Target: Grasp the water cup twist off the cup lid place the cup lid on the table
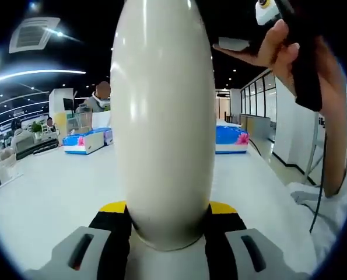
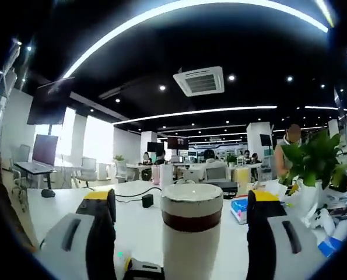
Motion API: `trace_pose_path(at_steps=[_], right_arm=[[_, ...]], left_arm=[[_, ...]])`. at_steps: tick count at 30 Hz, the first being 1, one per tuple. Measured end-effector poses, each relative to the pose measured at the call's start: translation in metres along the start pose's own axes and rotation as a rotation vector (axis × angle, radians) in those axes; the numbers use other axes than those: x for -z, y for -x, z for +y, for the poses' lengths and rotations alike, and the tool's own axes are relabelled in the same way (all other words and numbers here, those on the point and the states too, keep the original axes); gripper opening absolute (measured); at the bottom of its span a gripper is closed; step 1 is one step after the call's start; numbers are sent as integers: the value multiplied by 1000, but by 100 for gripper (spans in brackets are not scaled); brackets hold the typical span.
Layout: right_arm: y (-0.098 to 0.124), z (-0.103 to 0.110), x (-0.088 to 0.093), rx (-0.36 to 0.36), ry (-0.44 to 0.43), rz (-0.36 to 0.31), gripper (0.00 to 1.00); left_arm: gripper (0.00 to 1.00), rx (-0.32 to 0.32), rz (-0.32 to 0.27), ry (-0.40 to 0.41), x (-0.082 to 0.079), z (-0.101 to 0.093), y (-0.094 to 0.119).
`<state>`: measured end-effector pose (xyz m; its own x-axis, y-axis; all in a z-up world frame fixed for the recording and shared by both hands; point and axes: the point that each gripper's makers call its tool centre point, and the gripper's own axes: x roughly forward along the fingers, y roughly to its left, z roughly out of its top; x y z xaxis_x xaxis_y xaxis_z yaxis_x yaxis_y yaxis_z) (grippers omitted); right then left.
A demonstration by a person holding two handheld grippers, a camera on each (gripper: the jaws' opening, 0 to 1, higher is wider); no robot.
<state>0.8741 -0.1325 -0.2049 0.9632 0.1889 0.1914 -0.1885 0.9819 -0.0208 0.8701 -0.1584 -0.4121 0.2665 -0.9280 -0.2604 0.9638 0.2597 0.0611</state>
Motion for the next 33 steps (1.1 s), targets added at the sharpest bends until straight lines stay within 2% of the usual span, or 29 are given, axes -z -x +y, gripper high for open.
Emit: trace_pose_path(at_steps=[12, 19, 29, 33], right_arm=[[-9, -9, 2, 52, -7, -5, 90], [-12, -22, 8, 71, -18, -2, 79], [-13, -21, 8, 45, -5, 9, 68], [-12, -16, 17, 15, 7, 37, 63]], left_arm=[[51, -3, 0, 1, 0, -5, 2], [51, -3, 0, 3, 1, -2, 2], [51, -3, -1, 3, 1, -5, 3], [51, -4, 0, 2, 1, -6, 3]])
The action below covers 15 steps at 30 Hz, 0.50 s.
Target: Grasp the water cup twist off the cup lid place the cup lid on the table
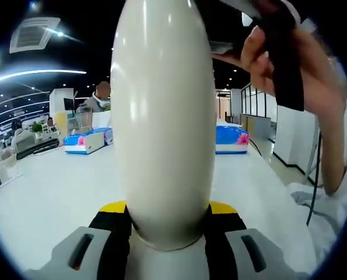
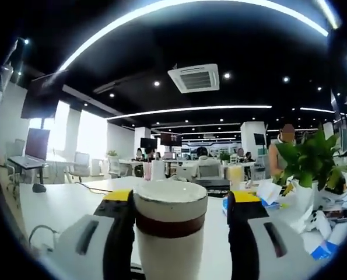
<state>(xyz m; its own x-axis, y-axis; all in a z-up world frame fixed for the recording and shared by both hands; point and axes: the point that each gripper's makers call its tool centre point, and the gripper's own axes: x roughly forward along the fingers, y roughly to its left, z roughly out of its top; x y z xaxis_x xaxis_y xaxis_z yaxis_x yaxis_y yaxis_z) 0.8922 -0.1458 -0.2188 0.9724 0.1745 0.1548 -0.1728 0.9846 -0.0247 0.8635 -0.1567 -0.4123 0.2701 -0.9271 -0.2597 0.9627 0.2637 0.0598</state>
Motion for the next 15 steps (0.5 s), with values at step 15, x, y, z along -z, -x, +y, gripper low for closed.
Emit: trace_pose_path(at_steps=[15], right_arm=[[0, 11, -3, -55, 27, -9, 49]], left_arm=[[51, 1, -2, -1, 0, 6, -4]])
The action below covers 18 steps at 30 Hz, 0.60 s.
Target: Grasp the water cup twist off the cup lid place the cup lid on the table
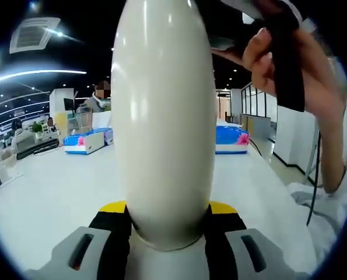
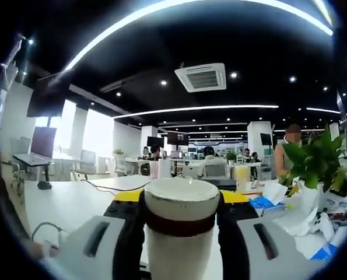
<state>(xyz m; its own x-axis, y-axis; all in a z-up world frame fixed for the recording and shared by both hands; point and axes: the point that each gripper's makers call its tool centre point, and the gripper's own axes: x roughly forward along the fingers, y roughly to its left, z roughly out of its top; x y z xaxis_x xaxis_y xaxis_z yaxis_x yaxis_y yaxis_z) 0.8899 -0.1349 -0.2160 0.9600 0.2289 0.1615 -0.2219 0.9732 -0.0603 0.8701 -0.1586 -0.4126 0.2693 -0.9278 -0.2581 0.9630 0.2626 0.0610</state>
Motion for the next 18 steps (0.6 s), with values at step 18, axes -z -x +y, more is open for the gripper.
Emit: trace_pose_path(at_steps=[18], right_arm=[[0, 3, 1, -137, -43, 12, 48]], left_arm=[[51, 1, 0, 2, 1, -5, 2]])
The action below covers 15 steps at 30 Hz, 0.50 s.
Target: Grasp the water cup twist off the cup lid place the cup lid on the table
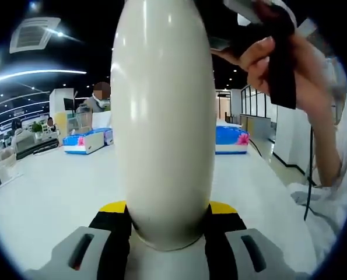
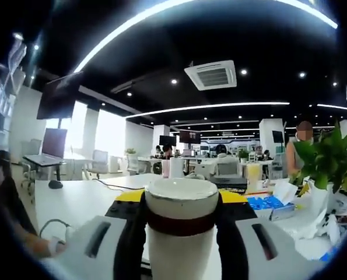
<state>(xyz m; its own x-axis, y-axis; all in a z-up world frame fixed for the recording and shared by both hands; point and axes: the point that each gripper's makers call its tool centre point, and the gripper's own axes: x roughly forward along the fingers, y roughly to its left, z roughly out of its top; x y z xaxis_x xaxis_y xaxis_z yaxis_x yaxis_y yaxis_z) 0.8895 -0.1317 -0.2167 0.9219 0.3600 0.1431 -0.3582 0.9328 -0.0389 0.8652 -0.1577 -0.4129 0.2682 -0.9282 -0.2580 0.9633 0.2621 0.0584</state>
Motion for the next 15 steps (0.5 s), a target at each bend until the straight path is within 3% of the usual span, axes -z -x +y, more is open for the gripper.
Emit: trace_pose_path(at_steps=[8, 15], right_arm=[[-1, 5, 2, -106, -12, 20, 48], [-2, 6, 3, -156, -16, 29, 48]], left_arm=[[51, -2, 0, 3, 1, 4, -1], [51, -2, 0, 5, 1, 7, -1]])
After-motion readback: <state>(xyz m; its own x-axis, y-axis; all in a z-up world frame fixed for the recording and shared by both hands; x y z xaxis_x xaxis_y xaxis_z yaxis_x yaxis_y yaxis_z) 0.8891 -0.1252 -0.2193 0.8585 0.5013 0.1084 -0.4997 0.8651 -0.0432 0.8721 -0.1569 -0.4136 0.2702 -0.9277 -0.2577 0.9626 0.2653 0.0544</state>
